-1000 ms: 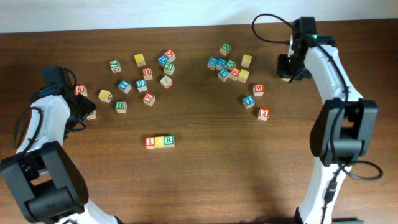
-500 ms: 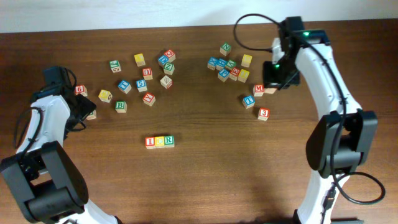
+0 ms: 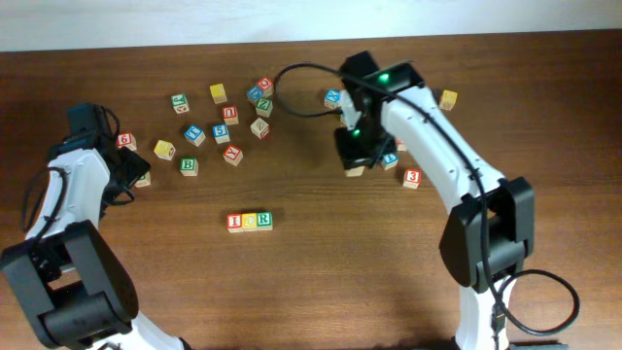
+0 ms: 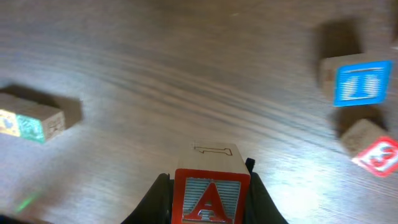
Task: Spell out ICRA
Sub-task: 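Carry the red A block left toward the I-C-R row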
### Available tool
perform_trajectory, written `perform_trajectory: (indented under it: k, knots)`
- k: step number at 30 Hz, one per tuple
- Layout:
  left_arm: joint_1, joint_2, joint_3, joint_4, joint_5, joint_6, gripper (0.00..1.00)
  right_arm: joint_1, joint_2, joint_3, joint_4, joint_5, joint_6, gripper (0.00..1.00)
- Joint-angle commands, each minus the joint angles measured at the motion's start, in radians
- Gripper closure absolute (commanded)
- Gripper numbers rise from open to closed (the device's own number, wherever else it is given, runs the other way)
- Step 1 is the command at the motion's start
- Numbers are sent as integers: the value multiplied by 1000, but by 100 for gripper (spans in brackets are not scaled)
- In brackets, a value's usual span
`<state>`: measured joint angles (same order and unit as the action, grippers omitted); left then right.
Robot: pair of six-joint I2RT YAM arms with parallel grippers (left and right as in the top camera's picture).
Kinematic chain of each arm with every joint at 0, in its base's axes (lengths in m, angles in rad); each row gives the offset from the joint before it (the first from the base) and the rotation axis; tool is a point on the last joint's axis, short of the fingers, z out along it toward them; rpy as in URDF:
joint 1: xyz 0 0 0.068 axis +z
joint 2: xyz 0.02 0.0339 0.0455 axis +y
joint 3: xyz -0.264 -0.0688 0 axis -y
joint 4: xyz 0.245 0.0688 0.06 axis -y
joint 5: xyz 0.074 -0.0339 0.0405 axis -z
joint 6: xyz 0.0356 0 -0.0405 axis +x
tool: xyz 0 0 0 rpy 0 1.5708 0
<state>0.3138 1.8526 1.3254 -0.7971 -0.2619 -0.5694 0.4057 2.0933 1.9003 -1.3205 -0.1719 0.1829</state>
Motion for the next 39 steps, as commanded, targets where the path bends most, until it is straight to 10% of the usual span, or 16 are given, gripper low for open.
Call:
perform_trajectory:
  k: [1,39]
  knots:
    - [2,-22,-4,-1,-3,-3,1,60,-26,16,4,-8,18,84]
    - [2,-22,-4,-1,-3,-3,1,178,-25,-418,470,19,245,84]
